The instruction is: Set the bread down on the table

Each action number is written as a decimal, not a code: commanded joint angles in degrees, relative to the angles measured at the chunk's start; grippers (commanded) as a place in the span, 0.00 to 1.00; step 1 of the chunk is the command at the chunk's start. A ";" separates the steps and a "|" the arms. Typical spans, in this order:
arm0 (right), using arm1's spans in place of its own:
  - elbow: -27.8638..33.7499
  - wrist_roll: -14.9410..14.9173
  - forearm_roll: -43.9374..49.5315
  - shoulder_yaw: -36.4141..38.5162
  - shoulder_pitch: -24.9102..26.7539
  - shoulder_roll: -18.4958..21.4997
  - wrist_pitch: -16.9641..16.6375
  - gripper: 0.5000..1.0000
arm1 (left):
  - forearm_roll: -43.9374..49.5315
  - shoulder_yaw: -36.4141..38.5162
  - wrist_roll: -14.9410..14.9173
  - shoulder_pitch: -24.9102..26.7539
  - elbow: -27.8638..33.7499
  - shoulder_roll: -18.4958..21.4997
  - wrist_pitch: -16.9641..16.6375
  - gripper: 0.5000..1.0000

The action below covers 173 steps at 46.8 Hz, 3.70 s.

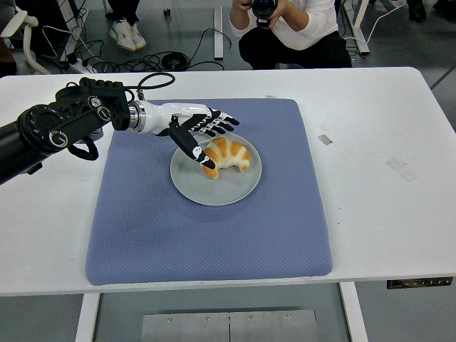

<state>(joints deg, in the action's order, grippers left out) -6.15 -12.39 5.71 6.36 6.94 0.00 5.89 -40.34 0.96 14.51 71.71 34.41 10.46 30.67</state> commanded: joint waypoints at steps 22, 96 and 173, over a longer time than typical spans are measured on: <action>0.00 0.00 0.01 -0.03 0.00 0.00 0.00 1.00 | 0.44 -0.08 0.00 -1.92 0.05 -0.35 -2.28 0.90; 0.00 0.00 0.01 -0.03 0.00 0.00 0.00 1.00 | 0.00 0.54 0.00 -1.84 -0.22 -1.23 -2.28 0.61; 0.00 0.00 0.01 0.06 0.00 0.00 0.00 1.00 | 5.45 -1.66 0.17 2.30 -0.22 4.31 -1.49 0.33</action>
<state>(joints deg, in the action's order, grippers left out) -6.15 -12.39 5.71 6.37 6.95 0.00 5.87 -35.36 -0.71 14.68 73.99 34.17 13.96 29.19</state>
